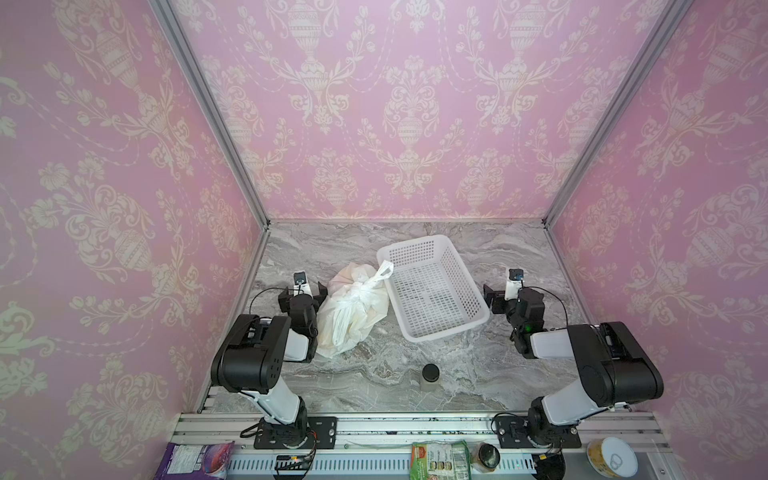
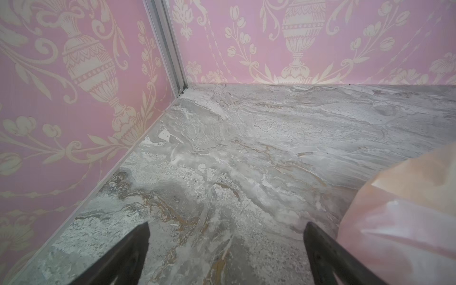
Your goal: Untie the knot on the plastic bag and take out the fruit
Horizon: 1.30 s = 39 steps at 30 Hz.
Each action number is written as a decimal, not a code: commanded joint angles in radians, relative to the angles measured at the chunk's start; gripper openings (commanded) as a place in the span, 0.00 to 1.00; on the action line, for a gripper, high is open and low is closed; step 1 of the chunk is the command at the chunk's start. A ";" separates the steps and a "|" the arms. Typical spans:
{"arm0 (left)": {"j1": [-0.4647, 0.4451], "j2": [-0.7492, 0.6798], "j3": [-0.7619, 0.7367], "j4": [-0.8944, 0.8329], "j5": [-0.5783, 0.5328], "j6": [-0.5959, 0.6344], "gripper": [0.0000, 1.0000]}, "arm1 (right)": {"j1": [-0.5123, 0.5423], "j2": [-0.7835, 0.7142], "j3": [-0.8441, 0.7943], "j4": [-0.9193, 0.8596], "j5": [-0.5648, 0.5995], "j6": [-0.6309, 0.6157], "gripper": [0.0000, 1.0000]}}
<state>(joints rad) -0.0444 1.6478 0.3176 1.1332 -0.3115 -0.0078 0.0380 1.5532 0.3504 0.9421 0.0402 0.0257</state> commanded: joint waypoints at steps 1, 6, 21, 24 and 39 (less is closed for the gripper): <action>-0.008 0.004 -0.008 0.004 0.008 0.028 0.99 | 0.004 -0.015 0.007 0.007 -0.005 -0.015 1.00; -0.008 0.006 -0.008 0.003 0.008 0.026 0.99 | 0.005 -0.014 0.008 0.006 -0.002 -0.013 1.00; 0.051 -0.008 0.029 -0.093 0.112 -0.018 0.99 | 0.006 -0.012 -0.001 0.023 0.007 -0.010 1.00; 0.051 -0.009 0.029 -0.095 0.113 -0.018 0.99 | 0.007 -0.012 -0.025 0.069 0.015 -0.009 1.00; -0.005 -0.455 0.221 -0.809 0.021 -0.249 0.99 | 0.076 -0.532 0.071 -0.636 0.441 0.431 1.00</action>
<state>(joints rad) -0.0460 1.3338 0.4564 0.6514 -0.2764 -0.0822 0.1139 1.1187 0.3504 0.6708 0.3733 0.1925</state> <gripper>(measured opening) 0.993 0.998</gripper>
